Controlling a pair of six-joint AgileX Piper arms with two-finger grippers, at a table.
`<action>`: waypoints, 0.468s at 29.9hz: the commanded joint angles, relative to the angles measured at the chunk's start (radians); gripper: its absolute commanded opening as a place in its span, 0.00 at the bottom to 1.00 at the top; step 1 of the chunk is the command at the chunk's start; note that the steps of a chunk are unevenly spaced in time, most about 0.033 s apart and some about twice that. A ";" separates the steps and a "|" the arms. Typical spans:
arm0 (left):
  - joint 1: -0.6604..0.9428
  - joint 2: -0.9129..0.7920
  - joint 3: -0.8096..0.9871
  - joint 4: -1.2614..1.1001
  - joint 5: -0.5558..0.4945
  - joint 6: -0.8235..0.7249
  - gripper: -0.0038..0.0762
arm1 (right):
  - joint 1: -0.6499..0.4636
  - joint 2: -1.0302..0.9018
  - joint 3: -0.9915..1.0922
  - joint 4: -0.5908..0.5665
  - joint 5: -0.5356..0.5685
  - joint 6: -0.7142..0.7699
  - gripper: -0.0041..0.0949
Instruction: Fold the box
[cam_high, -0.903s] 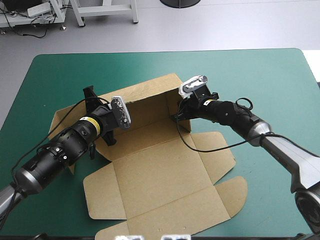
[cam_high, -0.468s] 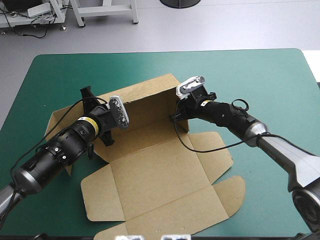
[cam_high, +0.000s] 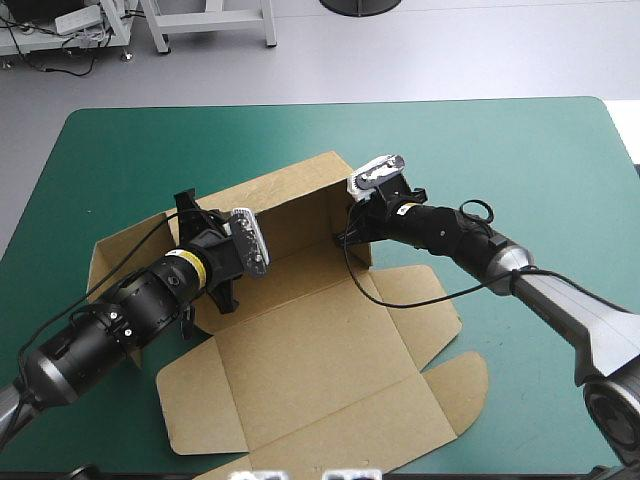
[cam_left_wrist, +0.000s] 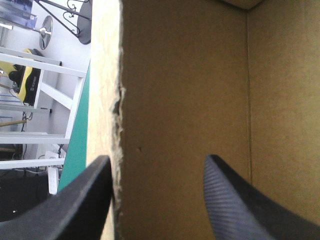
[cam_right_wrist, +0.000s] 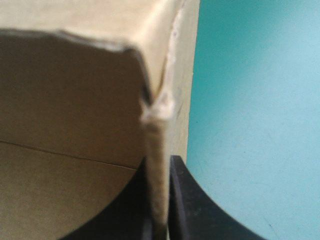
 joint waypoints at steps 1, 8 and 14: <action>-0.051 -0.057 -0.027 0.027 0.000 -0.010 0.55 | 0.001 -0.042 -0.026 0.010 -0.013 0.035 0.03; -0.177 -0.144 -0.059 0.019 0.121 -0.118 0.48 | -0.042 -0.042 -0.028 -0.004 0.004 0.088 0.03; -0.246 -0.135 -0.199 0.014 0.287 -0.193 0.04 | -0.087 -0.042 -0.061 -0.028 0.060 0.135 0.03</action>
